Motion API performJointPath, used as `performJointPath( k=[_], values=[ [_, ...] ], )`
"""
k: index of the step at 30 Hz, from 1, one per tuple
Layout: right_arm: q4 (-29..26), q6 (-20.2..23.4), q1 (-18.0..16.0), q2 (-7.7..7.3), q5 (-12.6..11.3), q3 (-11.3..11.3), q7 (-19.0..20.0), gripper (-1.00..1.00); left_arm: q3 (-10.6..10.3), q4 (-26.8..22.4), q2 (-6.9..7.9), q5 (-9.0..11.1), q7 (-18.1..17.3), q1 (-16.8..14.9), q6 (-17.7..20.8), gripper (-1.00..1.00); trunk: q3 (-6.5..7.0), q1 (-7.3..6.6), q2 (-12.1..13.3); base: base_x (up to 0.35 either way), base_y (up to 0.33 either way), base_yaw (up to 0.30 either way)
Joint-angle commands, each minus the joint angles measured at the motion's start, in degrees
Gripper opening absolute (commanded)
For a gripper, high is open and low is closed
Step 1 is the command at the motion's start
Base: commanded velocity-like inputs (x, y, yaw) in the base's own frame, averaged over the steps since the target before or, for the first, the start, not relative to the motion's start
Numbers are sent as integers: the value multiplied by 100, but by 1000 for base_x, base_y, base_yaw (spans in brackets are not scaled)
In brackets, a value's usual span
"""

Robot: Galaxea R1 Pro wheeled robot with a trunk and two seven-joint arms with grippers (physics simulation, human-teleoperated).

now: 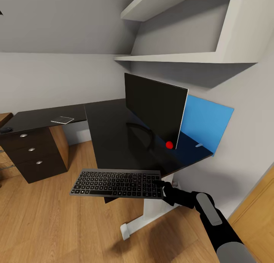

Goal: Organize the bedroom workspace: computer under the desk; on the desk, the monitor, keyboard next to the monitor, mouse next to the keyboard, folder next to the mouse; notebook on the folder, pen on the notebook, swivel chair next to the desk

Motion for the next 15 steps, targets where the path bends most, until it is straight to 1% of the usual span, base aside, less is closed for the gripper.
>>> performJointPath(
  k=[1, 9, 12, 15],
  values=[
    [-1, 23, -3, 0, 9, -5, 12, 100, -49, -9, 1, 25, 43, -4, -13, 100, -5, -1, -2, 0, 0, 0],
    [-14, 28, -5, 0, -3, 4, 17, 100, -49, -9, 1, 24, 43, -2, -13, 100, -5, -1, -2, 0, 0, 0],
    [-24, 33, -4, -6, -1, 23, 281, 100, -55, -9, -2, 21, 43, -4, -13, 100, -5, -1, -2, 0, 0, 0],
    [-27, 33, -5, -7, 4, 27, 357, 100, -57, -9, -5, 21, 43, -3, -15, 100, -5, -1, -2, 0, 0, 0]
  ],
)
